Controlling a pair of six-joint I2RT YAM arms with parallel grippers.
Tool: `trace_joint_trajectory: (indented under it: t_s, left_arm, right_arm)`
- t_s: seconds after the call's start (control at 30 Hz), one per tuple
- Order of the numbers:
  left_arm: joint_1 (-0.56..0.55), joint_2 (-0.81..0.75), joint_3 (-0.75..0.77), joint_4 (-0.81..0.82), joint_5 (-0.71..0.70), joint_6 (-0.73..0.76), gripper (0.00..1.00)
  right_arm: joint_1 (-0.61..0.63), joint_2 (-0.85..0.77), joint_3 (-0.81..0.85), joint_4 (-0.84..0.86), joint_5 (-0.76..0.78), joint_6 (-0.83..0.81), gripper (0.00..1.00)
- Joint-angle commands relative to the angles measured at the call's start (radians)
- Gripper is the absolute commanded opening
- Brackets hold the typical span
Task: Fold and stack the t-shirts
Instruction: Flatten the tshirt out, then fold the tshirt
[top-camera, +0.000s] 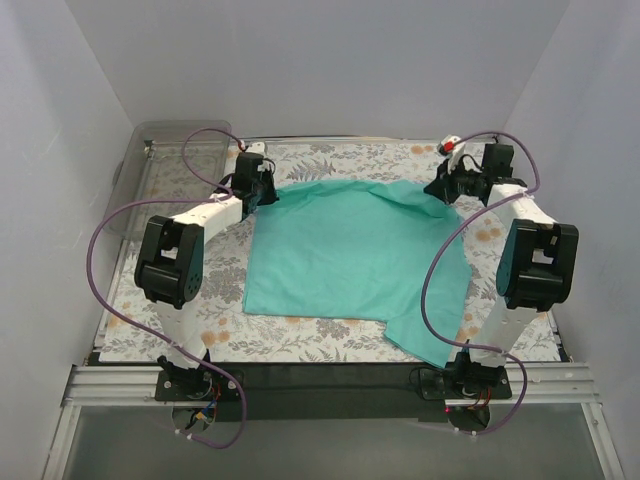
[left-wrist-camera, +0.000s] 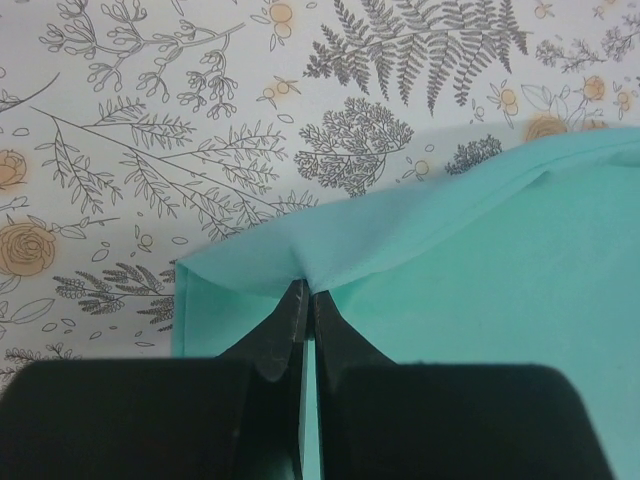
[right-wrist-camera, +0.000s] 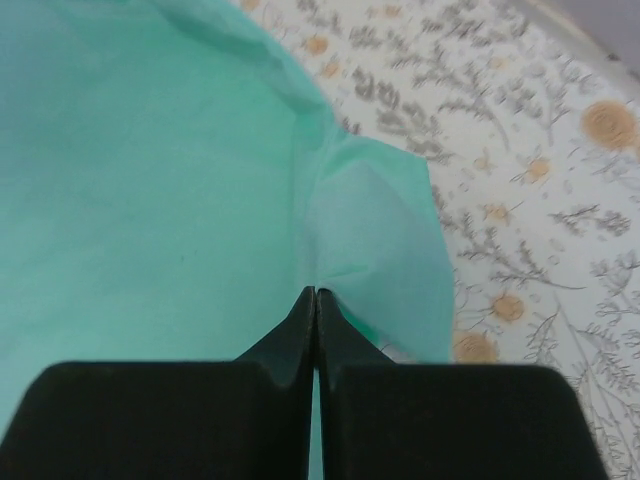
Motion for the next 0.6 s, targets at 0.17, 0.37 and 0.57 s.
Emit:
trace_joint_trajectory:
  t_s: [0.17, 0.37, 0.57]
  left_arm:
    - [0.009, 0.029, 0.005, -0.03, 0.117, 0.021, 0.0]
    - [0.01, 0.021, -0.007, -0.039, 0.134, 0.036, 0.0]
    - [0.015, 0.0, -0.025, -0.032, 0.149, 0.044, 0.0]
  right_arm:
    - [0.01, -0.108, -0.234, -0.408, 0.023, -0.6, 0.02]
    - [0.017, -0.159, -0.22, -0.54, 0.043, -0.667, 0.48]
    - [-0.095, -0.159, -0.074, -0.393, -0.024, -0.183, 0.79]
